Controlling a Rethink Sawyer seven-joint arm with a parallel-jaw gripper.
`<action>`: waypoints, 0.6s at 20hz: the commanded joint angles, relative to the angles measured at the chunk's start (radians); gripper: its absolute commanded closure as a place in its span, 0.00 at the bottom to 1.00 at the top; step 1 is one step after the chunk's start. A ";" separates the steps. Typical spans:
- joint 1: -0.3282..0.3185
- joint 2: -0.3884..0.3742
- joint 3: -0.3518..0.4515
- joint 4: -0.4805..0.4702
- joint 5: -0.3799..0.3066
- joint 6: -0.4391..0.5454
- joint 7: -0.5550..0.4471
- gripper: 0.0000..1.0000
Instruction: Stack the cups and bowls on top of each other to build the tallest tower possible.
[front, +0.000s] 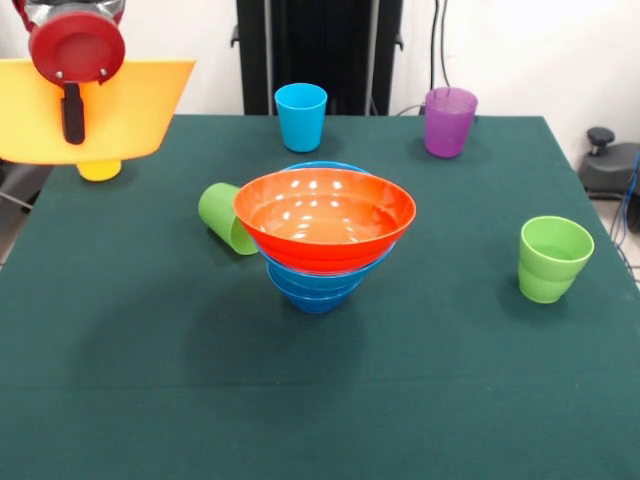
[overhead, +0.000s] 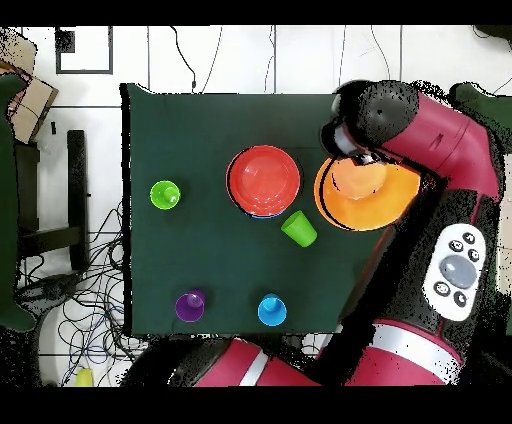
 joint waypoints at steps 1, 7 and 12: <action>0.035 0.040 0.054 -0.027 -0.013 0.057 0.110 1.00; 0.046 0.042 0.049 -0.033 -0.008 0.062 0.122 1.00; 0.046 0.046 0.045 -0.049 -0.008 0.077 0.119 1.00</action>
